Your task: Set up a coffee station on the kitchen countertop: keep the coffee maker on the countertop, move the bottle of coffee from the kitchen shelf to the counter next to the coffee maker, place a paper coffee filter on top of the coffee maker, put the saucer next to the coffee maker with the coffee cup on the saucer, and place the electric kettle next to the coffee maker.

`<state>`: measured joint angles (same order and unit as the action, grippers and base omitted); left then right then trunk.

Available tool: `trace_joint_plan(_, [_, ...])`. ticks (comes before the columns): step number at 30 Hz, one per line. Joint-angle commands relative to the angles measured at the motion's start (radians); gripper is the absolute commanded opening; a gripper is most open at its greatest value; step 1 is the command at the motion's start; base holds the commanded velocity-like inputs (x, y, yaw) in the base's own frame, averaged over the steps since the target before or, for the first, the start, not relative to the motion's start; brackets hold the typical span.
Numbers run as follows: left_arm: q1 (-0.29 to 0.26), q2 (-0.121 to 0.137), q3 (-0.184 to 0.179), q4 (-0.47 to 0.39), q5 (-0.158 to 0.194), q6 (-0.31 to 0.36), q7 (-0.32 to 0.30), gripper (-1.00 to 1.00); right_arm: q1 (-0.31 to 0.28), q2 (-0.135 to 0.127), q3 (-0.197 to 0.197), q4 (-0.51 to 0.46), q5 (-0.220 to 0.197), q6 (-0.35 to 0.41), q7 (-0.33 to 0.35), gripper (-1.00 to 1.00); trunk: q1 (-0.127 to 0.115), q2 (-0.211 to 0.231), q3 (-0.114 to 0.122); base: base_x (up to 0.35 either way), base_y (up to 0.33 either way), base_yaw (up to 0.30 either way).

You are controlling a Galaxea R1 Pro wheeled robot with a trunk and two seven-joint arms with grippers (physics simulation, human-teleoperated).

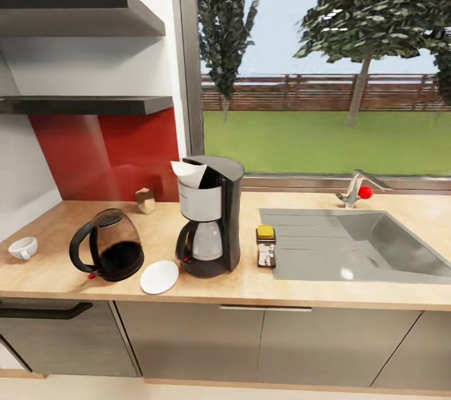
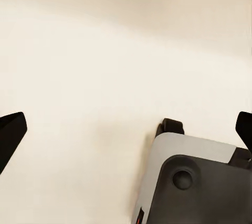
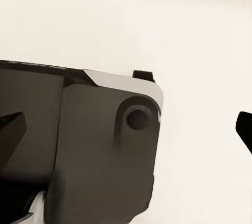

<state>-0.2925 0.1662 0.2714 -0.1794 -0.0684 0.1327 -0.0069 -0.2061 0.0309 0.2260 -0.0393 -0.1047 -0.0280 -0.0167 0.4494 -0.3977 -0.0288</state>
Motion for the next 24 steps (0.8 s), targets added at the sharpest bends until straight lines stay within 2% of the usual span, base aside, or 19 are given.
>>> trace_joint_plan(1, [-0.001,0.000,0.006,-0.002,-0.007,0.005,-0.001,1.00,-0.001,0.000,0.009,0.001,-0.010,-0.003,-0.002,1.00,0.001,-0.002,-0.002,0.000,0.338,-0.002])
trace_joint_plan(12, [-0.001,0.000,0.008,-0.002,-0.005,0.005,-0.001,1.00,-0.001,-0.003,0.005,0.001,-0.015,-0.003,-0.002,1.00,0.001,-0.002,-0.001,0.000,0.338,-0.006])
trace_joint_plan(16, [-0.001,0.000,0.007,-0.002,-0.009,0.003,0.001,1.00,-0.001,-0.005,0.005,0.003,-0.015,-0.003,-0.002,1.00,0.001,-0.002,0.001,-0.068,0.315,-0.246])
trace_joint_plan(24, [-0.001,0.001,0.009,-0.014,-0.007,-0.001,0.000,1.00,-0.001,-0.005,0.006,0.004,-0.015,-0.003,-0.002,1.00,0.001,-0.002,0.004,-0.219,0.247,-0.253])
